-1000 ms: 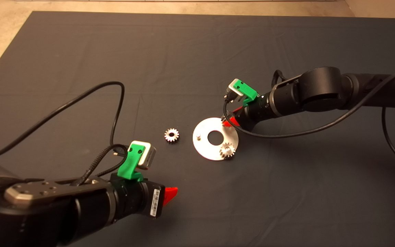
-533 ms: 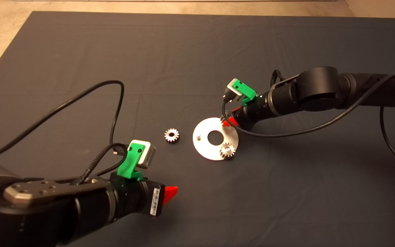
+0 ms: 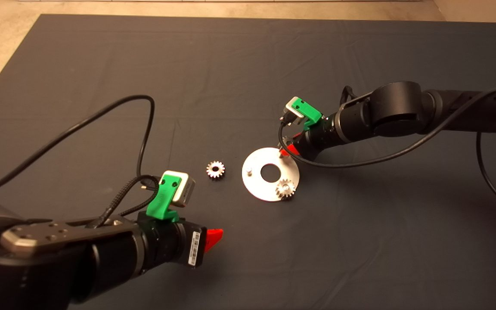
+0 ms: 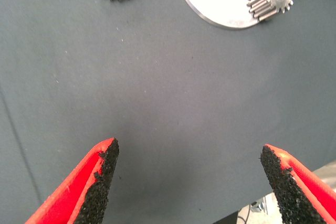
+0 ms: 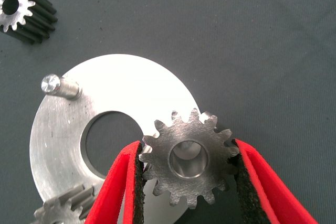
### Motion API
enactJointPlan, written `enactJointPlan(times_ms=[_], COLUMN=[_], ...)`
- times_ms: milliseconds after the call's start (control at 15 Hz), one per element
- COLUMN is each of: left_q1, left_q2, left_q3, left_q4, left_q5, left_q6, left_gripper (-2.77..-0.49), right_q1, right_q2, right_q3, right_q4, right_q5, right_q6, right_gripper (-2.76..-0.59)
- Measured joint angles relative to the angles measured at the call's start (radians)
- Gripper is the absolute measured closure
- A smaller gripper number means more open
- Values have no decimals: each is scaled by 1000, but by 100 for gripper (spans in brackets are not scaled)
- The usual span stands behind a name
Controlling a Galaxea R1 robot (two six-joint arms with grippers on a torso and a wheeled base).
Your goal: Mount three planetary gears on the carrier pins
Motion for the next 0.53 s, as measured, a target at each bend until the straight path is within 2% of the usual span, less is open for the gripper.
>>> enactJointPlan(times_ms=[267, 533], left_q1=[0, 0], left_q2=[-3, -3], left_q3=[0, 0], left_q4=[0, 0], left_q5=[0, 0], left_q6=[0, 0], left_gripper=[-191, -191], right_q1=[0, 0], right_q2=[18, 20], right_q3=[-10, -10], right_q4=[0, 0], right_q5=[-2, -21], right_q6=[-4, -4], right_gripper=[-94, -94])
